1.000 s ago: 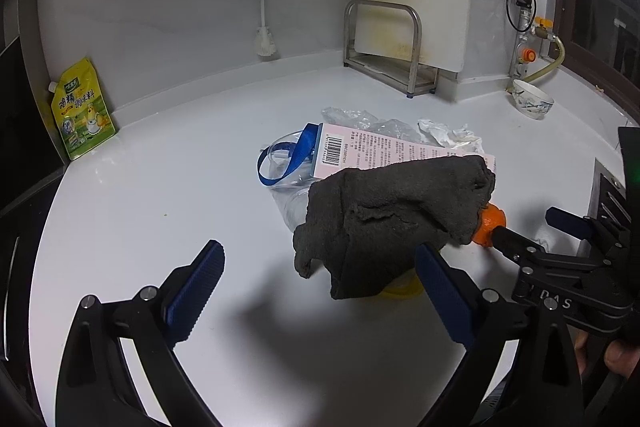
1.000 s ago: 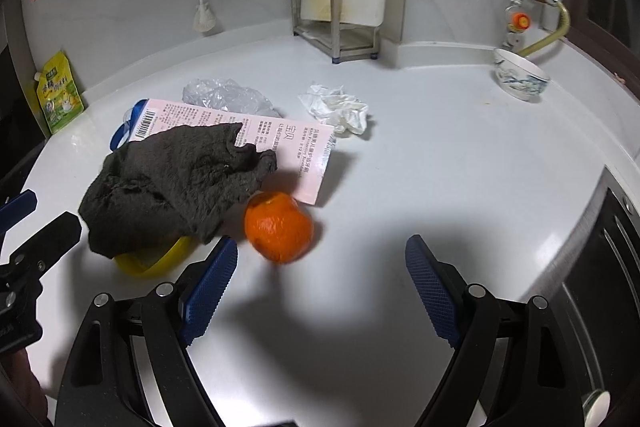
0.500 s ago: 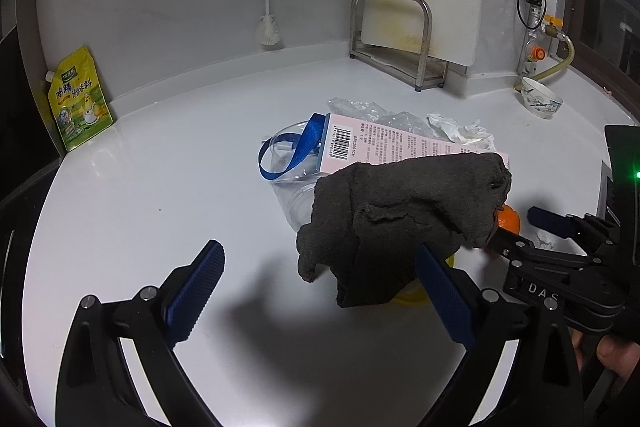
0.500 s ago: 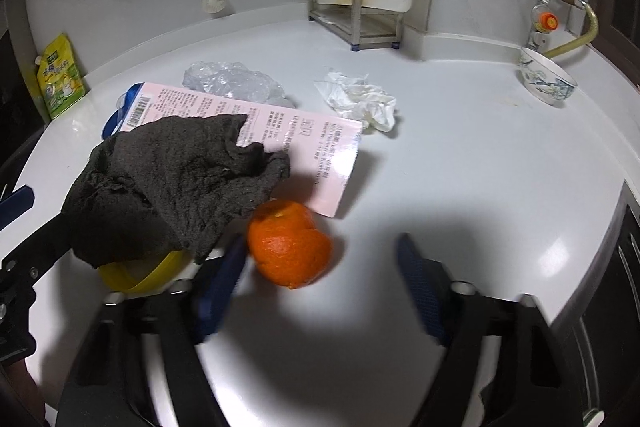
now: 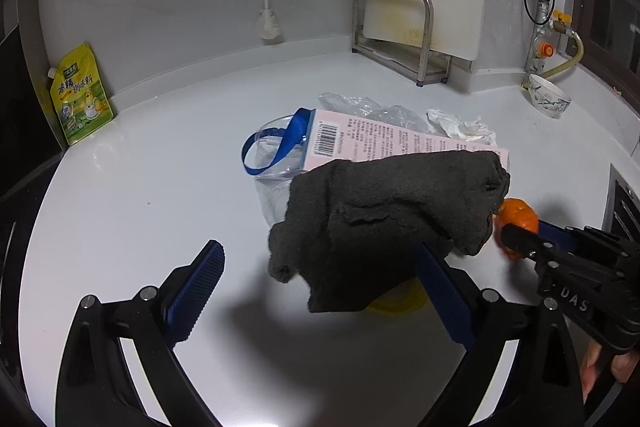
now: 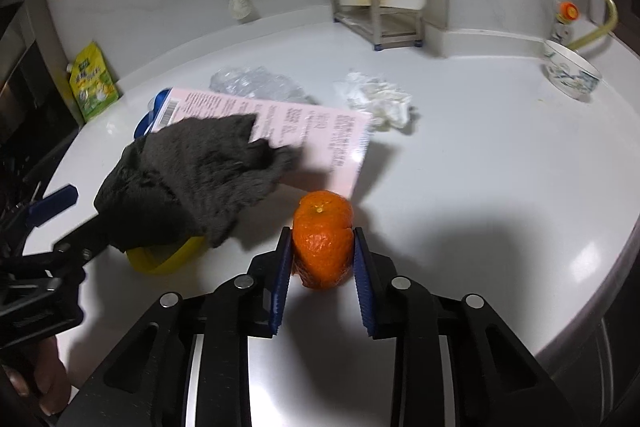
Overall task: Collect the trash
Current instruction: 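Grasp the grey cloth with the left tool while right holds tangerine, then carry cloth and tangerine over the bin and open both tools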
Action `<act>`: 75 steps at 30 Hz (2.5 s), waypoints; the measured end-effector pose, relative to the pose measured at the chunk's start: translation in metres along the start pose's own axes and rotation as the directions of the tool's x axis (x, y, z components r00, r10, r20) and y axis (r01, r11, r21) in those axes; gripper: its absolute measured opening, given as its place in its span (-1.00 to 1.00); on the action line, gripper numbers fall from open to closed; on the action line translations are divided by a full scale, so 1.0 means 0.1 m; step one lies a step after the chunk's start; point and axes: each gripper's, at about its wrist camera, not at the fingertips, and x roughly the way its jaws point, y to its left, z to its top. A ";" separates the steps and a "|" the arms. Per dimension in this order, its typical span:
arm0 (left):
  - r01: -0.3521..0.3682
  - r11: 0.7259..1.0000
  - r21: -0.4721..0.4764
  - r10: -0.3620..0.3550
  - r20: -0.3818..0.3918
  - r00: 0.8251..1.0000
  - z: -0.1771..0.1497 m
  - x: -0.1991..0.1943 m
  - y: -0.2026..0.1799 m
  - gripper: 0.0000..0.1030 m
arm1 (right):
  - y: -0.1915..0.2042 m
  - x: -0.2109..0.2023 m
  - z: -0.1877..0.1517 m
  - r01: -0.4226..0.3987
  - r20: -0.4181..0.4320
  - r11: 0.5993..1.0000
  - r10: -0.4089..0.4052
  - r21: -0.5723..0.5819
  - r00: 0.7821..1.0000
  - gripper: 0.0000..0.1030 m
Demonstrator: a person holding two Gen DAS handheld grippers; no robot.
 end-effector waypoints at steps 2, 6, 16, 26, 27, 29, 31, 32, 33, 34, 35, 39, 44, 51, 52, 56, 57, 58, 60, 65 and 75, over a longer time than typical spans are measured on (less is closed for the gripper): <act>-0.010 1.000 0.014 0.009 0.015 1.000 0.01 -0.01 -0.07 0.83 | -0.10 -0.02 0.00 -0.016 -0.005 0.999 0.016 0.031 1.000 -0.46; -0.023 0.999 0.035 0.022 0.029 0.999 0.03 -0.01 -0.17 0.83 | -0.33 -0.03 -0.03 -0.072 -0.010 0.990 0.073 0.123 0.997 -0.46; -0.096 0.995 0.011 0.096 0.007 0.995 0.07 0.18 -0.23 0.84 | -0.35 -0.09 0.00 -0.137 0.013 0.980 0.136 0.147 0.991 -0.46; -0.141 0.989 0.040 0.141 -0.009 0.990 0.10 0.33 -0.28 -0.01 | -0.38 -0.07 0.01 -0.171 0.013 0.970 0.171 0.171 0.985 -0.46; -0.150 0.988 0.046 0.151 -0.010 0.989 0.10 0.33 -0.29 -0.38 | -0.39 -0.07 0.01 -0.174 0.014 0.969 0.174 0.176 0.985 -0.46; -0.122 0.992 0.037 0.123 -0.019 0.992 0.11 0.32 -0.28 -0.57 | -0.41 -0.07 0.00 -0.182 0.016 0.966 0.182 0.184 0.983 -0.46; -0.106 0.994 0.028 0.107 -0.023 0.994 0.13 0.31 -0.26 -0.63 | -0.41 -0.07 0.01 -0.184 0.018 0.965 0.184 0.186 0.983 -0.46; -0.103 0.994 0.030 0.104 -0.025 0.994 0.14 0.31 -0.26 -0.64 | -0.41 -0.08 0.01 -0.186 0.019 0.965 0.186 0.187 0.982 -0.46; -0.102 0.994 0.032 0.103 -0.026 0.994 0.14 0.30 -0.26 -0.66 | -0.41 -0.08 0.01 -0.188 0.020 0.964 0.188 0.188 0.982 -0.46; -0.100 0.994 0.035 0.101 -0.026 0.995 0.14 0.30 -0.26 -0.69 | -0.42 -0.08 0.00 -0.190 0.022 0.964 0.189 0.188 0.982 -0.46; -0.097 0.995 0.035 0.098 -0.025 0.995 0.14 0.29 -0.25 -0.70 | -0.42 -0.08 0.00 -0.191 0.024 0.963 0.190 0.189 0.982 -0.46; -0.097 0.995 0.033 0.097 -0.011 0.995 0.15 0.20 -0.23 -0.72 | -0.43 -0.08 0.00 -0.192 0.024 0.962 0.191 0.193 0.981 -0.46; -0.083 0.996 0.027 0.082 0.014 0.996 0.19 0.02 -0.17 -0.74 | -0.44 -0.10 0.00 -0.197 0.032 0.961 0.194 0.197 0.980 -0.46; -0.067 0.997 0.024 0.065 0.055 0.996 0.35 -0.20 -0.11 -0.77 | -0.44 -0.10 -0.03 -0.193 0.029 0.961 0.191 0.197 0.981 -0.46; -0.068 0.997 0.027 0.066 0.063 0.996 0.38 -0.23 -0.10 -0.77 | -0.43 -0.10 -0.03 -0.190 0.030 0.963 0.187 0.192 0.982 -0.46; -0.063 0.997 0.039 0.059 0.083 0.995 0.43 -0.34 -0.08 -0.78 | -0.39 -0.13 -0.04 -0.184 0.040 0.967 0.179 0.178 0.983 -0.46; -0.061 0.997 0.041 0.057 0.087 0.995 0.43 -0.37 -0.08 -0.78 | -0.39 -0.14 -0.04 -0.183 0.042 0.967 0.178 0.177 0.983 -0.46; -0.059 0.997 0.043 0.055 0.091 0.994 0.43 -0.40 -0.07 -0.78 | -0.39 -0.15 -0.04 -0.183 0.049 0.967 0.177 0.177 0.983 -0.46; -0.051 0.998 0.046 0.046 0.099 0.994 0.42 -0.47 -0.07 -0.78 | -0.39 -0.18 -0.04 -0.181 0.059 0.968 0.173 0.176 0.983 -0.46; -0.011 0.998 0.056 0.006 0.101 0.995 0.37 -0.62 -0.06 -0.78 | -0.38 -0.33 -0.08 -0.165 0.091 0.971 0.151 0.174 0.984 -0.46; 0.056 0.996 0.065 -0.065 0.153 0.986 0.24 -1.11 0.03 -0.78 | -0.36 -0.87 -0.54 -0.096 0.144 0.977 0.068 0.191 0.987 -0.46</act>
